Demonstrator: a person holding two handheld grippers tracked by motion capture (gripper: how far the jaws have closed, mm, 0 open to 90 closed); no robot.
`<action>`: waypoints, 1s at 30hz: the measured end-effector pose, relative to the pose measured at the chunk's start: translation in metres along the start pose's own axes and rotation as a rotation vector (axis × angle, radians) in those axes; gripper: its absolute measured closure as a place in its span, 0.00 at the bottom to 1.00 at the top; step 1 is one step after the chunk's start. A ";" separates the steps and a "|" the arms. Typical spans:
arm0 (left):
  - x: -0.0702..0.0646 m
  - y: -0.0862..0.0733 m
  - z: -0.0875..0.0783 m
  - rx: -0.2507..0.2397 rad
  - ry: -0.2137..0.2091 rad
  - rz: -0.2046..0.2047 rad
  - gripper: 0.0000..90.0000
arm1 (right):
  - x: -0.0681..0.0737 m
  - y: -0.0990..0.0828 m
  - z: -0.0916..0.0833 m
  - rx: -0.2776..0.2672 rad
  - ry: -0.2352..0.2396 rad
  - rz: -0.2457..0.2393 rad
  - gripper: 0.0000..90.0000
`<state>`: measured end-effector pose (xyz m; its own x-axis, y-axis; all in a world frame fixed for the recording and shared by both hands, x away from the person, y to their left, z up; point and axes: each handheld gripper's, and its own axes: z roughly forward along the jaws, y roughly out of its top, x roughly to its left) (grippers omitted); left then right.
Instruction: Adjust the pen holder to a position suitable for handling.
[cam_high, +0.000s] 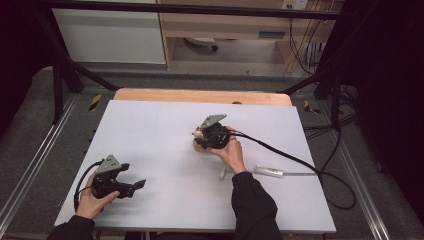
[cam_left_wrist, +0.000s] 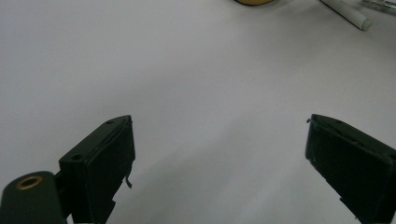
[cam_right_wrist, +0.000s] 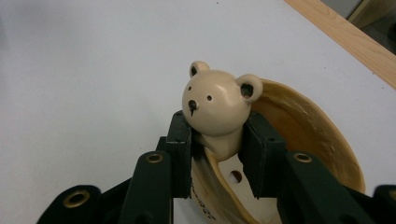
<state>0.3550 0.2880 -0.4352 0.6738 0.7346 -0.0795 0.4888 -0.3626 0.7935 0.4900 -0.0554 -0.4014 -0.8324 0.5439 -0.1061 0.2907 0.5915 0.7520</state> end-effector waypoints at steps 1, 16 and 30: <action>0.000 0.000 0.000 0.000 0.000 0.001 0.09 | 0.000 0.000 0.000 -0.003 -0.003 0.004 0.74; 0.000 0.000 0.000 0.005 0.000 0.000 0.09 | 0.001 0.003 -0.014 -0.030 0.005 0.052 0.56; -0.001 0.000 0.003 0.020 0.012 -0.010 0.09 | 0.000 -0.013 -0.074 -0.020 -0.010 0.221 0.08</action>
<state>0.3559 0.2854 -0.4364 0.6622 0.7451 -0.0802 0.5068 -0.3665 0.7803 0.4519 -0.1071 -0.3632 -0.7445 0.6653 0.0562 0.4562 0.4455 0.7704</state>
